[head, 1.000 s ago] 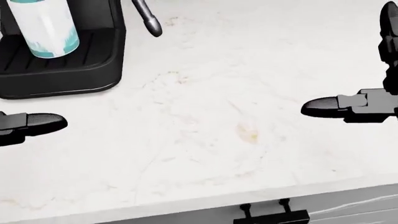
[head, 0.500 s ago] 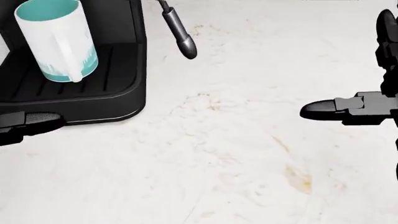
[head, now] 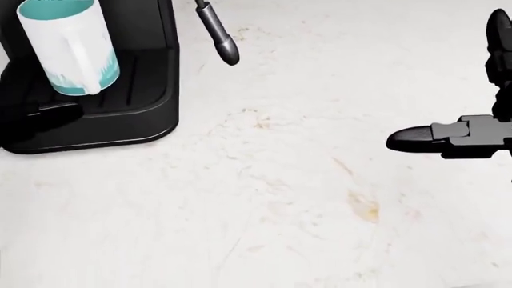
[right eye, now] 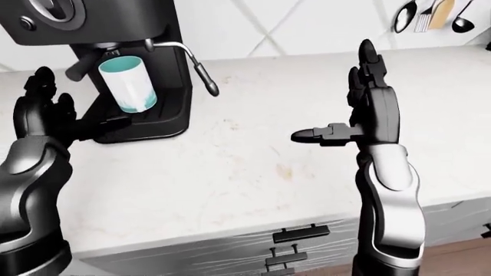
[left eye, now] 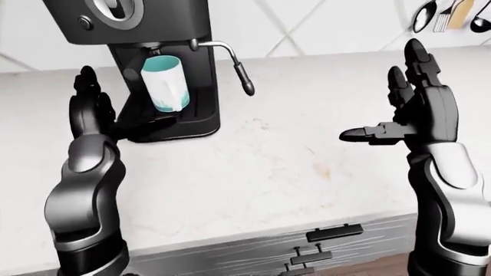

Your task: Pick the mug from under the coffee machine dispenser and place it on the counter.

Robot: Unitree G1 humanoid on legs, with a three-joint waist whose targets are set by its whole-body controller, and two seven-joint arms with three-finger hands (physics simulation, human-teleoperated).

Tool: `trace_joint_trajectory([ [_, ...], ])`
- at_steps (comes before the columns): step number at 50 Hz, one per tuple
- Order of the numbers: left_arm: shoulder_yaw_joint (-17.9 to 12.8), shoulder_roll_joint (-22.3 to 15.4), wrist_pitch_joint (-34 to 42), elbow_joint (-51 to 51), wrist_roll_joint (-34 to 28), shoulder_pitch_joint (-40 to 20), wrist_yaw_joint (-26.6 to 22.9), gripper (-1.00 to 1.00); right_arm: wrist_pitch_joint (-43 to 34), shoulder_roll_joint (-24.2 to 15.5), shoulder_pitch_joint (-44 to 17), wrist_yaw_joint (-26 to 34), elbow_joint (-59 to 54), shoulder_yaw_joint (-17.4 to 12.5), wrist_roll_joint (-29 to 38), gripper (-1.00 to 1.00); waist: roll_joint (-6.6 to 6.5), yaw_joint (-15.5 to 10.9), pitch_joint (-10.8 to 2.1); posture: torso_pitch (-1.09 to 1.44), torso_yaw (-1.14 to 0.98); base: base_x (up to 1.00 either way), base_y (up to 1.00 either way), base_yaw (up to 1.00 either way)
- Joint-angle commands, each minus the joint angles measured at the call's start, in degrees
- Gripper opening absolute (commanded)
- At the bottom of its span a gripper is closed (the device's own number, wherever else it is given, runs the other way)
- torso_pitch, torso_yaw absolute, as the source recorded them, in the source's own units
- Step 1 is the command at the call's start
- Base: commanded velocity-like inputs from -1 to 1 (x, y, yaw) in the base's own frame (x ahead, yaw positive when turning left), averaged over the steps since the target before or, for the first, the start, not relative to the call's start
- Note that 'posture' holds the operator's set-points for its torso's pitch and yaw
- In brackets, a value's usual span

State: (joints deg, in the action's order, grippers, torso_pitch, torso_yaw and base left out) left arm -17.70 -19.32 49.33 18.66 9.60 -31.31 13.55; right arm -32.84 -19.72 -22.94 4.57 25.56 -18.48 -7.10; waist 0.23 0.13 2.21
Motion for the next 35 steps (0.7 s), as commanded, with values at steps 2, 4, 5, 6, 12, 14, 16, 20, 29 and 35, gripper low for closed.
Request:
trace_joint_trajectory([
  [2, -0.29, -0.29, -0.76, 1.43, -0.24, -1.14, 2.82, 1.0, 1.2, -0.81, -1.58, -0.43, 1.92, -0.67, -0.09, 1.0, 0.03, -0.05, -1.25, 0.0, 0.0, 0.0, 0.0, 0.0],
  [4, -0.38, -0.1, -0.1, 1.65, 0.34, -1.24, 3.55, 1.0, 1.12, -0.85, -1.54, -0.48, 1.93, -0.67, -0.06, 1.0, 0.01, -0.02, -1.28, 0.0, 0.0, 0.0, 0.0, 0.0],
  [5, -0.33, -0.08, 0.07, 1.57, 0.59, -1.41, 3.85, 1.0, 1.02, -0.85, -1.61, -0.52, 1.96, -0.69, -0.13, 1.0, 0.01, -0.02, -1.31, 0.0, 0.0, 0.0, 0.0, 0.0],
  [6, -0.23, 0.1, 0.25, 1.43, 0.9, -1.68, 4.3, 1.0, 0.94, -0.87, -1.63, -0.55, 1.99, -0.7, -0.17, 1.0, 0.01, -0.02, -1.33, 0.0, 0.0, 0.0, 0.0, 0.0],
  [12, 0.15, -0.16, 0.85, 0.13, 2.77, -3.88, 5.77, 1.0, 1.33, -0.89, -1.58, -0.7, 1.52, -0.65, -0.08, 1.0, 0.17, -0.08, -1.42, 0.0, 0.0, 0.0, 0.0, 0.0],
  [14, 0.29, -0.47, 0.27, -1.39, 3.36, -5.18, 6.3, 1.0, 1.19, -0.96, -1.6, -0.71, 1.63, -0.75, -0.12, 1.0, 0.21, -0.1, -1.44, 0.0, 0.0, 0.0, 0.0, 0.0],
  [16, 0.68, -0.73, -0.07, -3.13, 3.98, -6.64, 6.7, 1.0, 1.24, -0.98, -1.55, -0.75, 1.55, -0.83, -0.13, 1.0, 0.24, -0.15, -1.48, 0.0, 0.0, 0.0, 0.0, 0.0],
  [20, 1.58, -0.8, -0.85, -6.3, 5.03, -9.46, 7.76, 1.0, 1.01, -1.13, -1.59, -0.75, 1.61, -0.98, -0.22, 1.0, 0.24, -0.21, -1.58, 0.0, 0.0, 0.0, 0.0, 0.0],
  [29, 3.66, 0.42, -2.84, -10.17, 6.35, -12.42, 9.71, 1.0, 0.72, -1.76, -2.16, -0.92, 1.38, -1.3, -0.62, 1.0, 0.35, -0.19, -1.74, 0.0, 0.0, 0.0, 0.0, 0.0],
  [35, 5.03, 0.97, -3.92, -12.02, 5.75, -13.98, 10.13, 1.0, 0.35, -1.89, -2.08, -1.02, 1.8, -1.41, -0.74, 1.0, 0.45, -0.16, -1.84, 0.0, 0.0, 0.0, 0.0, 0.0],
])
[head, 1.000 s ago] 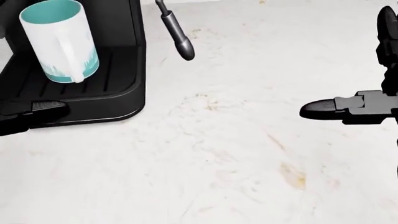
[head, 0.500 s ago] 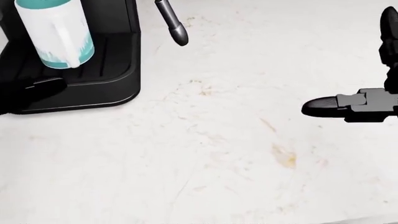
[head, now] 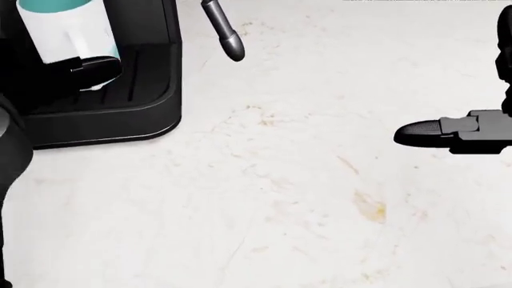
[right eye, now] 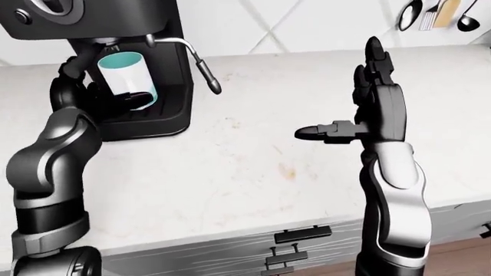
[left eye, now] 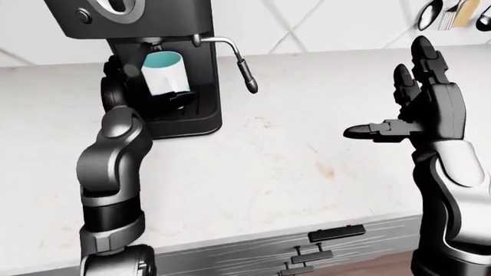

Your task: Pick the mug from under the coffee machine dispenser and place it on the counter.

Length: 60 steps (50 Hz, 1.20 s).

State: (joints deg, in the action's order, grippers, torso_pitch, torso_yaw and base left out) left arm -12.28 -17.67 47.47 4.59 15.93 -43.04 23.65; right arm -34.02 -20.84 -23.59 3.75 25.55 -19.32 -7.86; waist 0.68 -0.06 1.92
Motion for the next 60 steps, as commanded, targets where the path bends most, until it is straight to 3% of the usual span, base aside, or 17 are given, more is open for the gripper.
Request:
trace_joint_trajectory([
  [1, -0.04, -0.43, -2.69, 1.37, -0.98, -2.38, -0.07, 1.0, 1.37, -0.79, -1.56, -0.27, 1.86, -0.51, 0.02, 1.0, 0.03, 0.06, -1.47, 0.0, 0.0, 0.0, 0.0, 0.0],
  [29, 1.66, 1.71, -7.64, -6.1, -2.92, -6.08, 0.5, 1.0, 0.08, -1.3, -1.99, -0.44, 2.98, -0.82, -0.59, 1.0, 0.26, -0.06, -1.35, 0.0, 0.0, 0.0, 0.0, 0.0],
  [49, 4.12, 6.64, -10.75, -14.07, -6.03, -10.65, 7.65, 1.0, -0.29, -2.02, -2.35, -0.71, 3.01, -1.48, -1.21, 1.0, 0.66, -0.05, -1.46, 0.0, 0.0, 0.0, 0.0, 0.0],
  [51, 4.17, 6.85, -11.21, -13.92, -5.69, -10.35, 7.7, 0.19, -0.32, -2.04, -2.35, -0.76, 3.05, -1.44, -1.24, 1.0, 0.69, -0.05, -1.45, 0.0, 0.0, 0.0, 0.0, 0.0],
  [52, 4.22, 6.86, -11.41, -14.25, -5.6, -10.52, 7.7, -0.04, -0.3, -2.05, -2.44, -0.81, 2.98, -1.37, -1.21, 1.0, 0.71, 0.0, -1.42, 0.0, 0.0, 0.0, 0.0, 0.0],
  [55, 4.35, 6.96, -11.88, -14.09, -5.33, -10.37, 7.71, -1.0, -0.38, -2.09, -2.31, -0.78, 3.14, -1.48, -1.31, 1.0, 0.67, -0.21, -1.36, 0.0, 0.0, 0.0, 0.0, 0.0],
  [60, 4.46, 7.07, -12.27, -14.05, -5.07, -10.1, 7.7, -1.0, -0.39, -2.2, -2.45, -0.84, 3.13, -1.56, -1.38, 1.0, 0.72, -0.28, -1.39, 0.0, 0.0, 0.0, 0.0, 0.0],
])
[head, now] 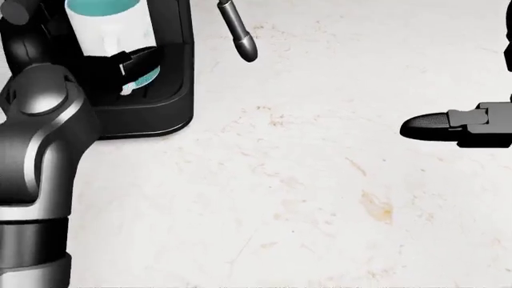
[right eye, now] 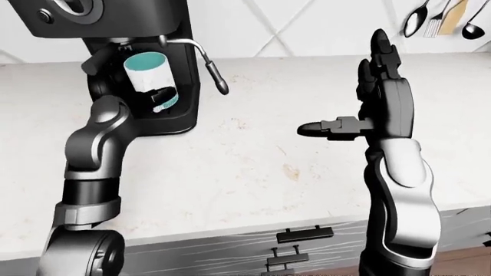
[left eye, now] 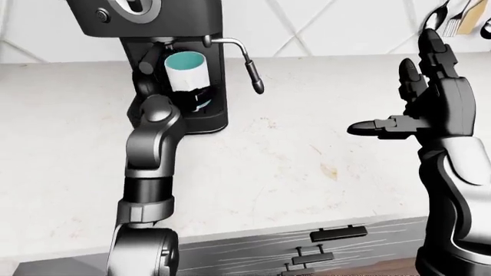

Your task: Pick the mug from under the coffee machine dispenser and place it on the counter.

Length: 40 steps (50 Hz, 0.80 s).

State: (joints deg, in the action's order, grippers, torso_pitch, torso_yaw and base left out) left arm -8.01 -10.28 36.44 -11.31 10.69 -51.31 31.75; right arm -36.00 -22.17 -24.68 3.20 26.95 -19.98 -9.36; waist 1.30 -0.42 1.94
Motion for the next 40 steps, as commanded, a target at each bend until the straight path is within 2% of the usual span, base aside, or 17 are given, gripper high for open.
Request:
trace_joint_trajectory([
  [1, 0.28, -0.32, -1.22, 1.97, 0.15, -1.77, -0.45, -1.0, 1.55, -0.88, -1.32, -0.28, 1.78, -0.92, 0.08, 1.0, 0.1, 0.1, -1.39, 0.0, 0.0, 0.0, 0.0, 0.0],
  [8, 0.33, -0.84, 2.02, 6.34, 0.21, -1.34, -1.12, -1.0, 1.33, -1.04, -1.5, -0.35, 1.72, -0.94, 0.05, 1.0, 0.03, 0.24, -1.49, 0.0, 0.0, 0.0, 0.0, 0.0],
  [14, 0.75, -0.25, 11.9, 21.06, 1.31, 2.63, -3.13, -1.0, 1.27, -1.0, -1.25, -0.44, 2.02, -0.77, 0.09, 1.0, -0.06, 0.4, -1.36, 0.0, 0.0, 0.0, 0.0, 0.0],
  [19, 0.22, 1.25, 17.02, 28.57, 2.73, 4.57, -3.55, -1.0, 0.76, -1.12, -1.69, -0.43, 2.23, -0.79, 0.14, 1.0, -0.11, 0.38, -1.25, 0.0, 0.0, 0.0, 0.0, 0.0],
  [27, 2.31, 3.35, 21.45, 37.4, 2.49, 8.72, -4.89, -1.0, 0.95, -1.16, -1.86, -0.41, 1.88, -0.82, 0.22, 1.0, -0.32, 0.24, -1.26, 0.0, 0.0, 0.0, 0.0, 0.0],
  [31, 4.33, 6.62, 23.38, 41.8, 2.45, 11.64, -5.92, -1.0, 1.0, -1.25, -1.7, -0.36, 1.92, -1.03, 0.14, 1.0, -0.2, 0.18, -1.24, 0.0, 0.0, 0.0, 0.0, 0.0],
  [37, 6.13, 8.56, 26.5, 46.73, 1.11, 13.12, -7.07, -1.0, 0.91, -1.33, -1.77, -0.4, 1.93, -1.03, 0.11, 1.0, 0.06, 0.14, -1.16, 0.0, 0.0, 0.0, 0.0, 0.0],
  [40, 7.97, 10.21, 27.31, 49.61, 0.28, 16.2, -7.88, -1.0, 0.85, -1.41, -1.87, -0.42, 1.92, -1.06, 0.06, 1.0, 0.25, 0.2, -1.07, 0.0, 0.0, 0.0, 0.0, 0.0],
])
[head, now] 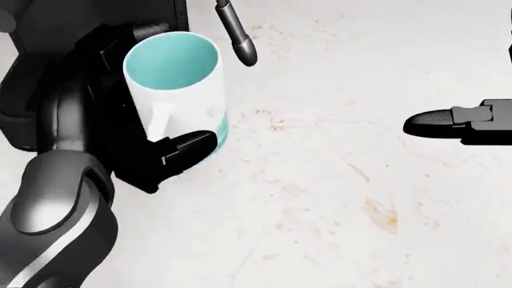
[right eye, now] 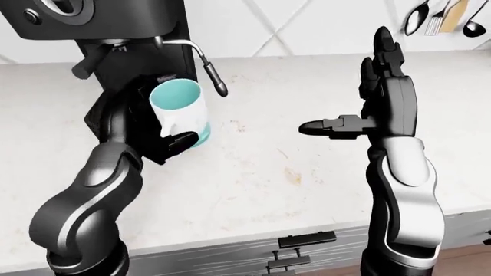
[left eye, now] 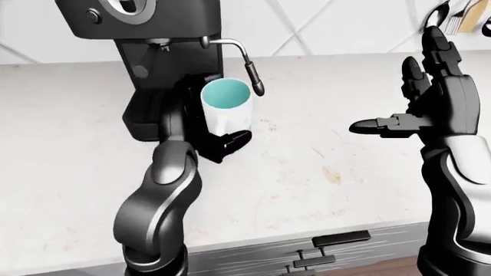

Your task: Pick the mug from under the coffee machine dispenser and place it on the counter.

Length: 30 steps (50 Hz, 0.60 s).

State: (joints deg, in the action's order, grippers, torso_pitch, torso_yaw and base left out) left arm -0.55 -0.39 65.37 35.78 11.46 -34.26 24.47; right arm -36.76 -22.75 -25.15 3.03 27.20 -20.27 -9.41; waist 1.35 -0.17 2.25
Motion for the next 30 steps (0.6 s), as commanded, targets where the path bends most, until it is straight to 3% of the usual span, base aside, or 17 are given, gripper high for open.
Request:
trace_joint_trajectory([
  [1, 1.32, 0.82, -1.33, 3.52, -0.96, 0.04, -0.82, -1.0, 1.54, -0.84, -1.42, -0.29, 1.72, -0.73, 0.12, 1.0, 0.26, -0.02, -1.36, 0.0, 0.0, 0.0, 0.0, 0.0],
  [10, 2.95, 3.84, 3.95, 9.19, -3.23, -0.33, -2.49, -1.0, 1.17, -1.15, -1.8, -0.44, 1.76, -0.9, -0.14, 1.0, 0.71, -0.09, -1.24, 0.0, 0.0, 0.0, 0.0, 0.0],
  [16, 4.27, 4.19, 6.96, 14.92, -4.22, 2.59, -3.78, -1.0, 1.19, -1.09, -1.72, -0.47, 1.81, -0.76, -0.05, 1.0, 0.79, -0.1, -1.18, 0.0, 0.0, 0.0, 0.0, 0.0],
  [30, 5.43, 2.49, 1.62, 18.82, -7.53, 15.53, -10.71, -1.0, 0.97, -1.19, -1.9, -0.36, 1.95, -0.77, 0.15, 1.0, 0.71, -0.2, -1.27, 0.0, 0.0, 0.0, 0.0, 0.0],
])
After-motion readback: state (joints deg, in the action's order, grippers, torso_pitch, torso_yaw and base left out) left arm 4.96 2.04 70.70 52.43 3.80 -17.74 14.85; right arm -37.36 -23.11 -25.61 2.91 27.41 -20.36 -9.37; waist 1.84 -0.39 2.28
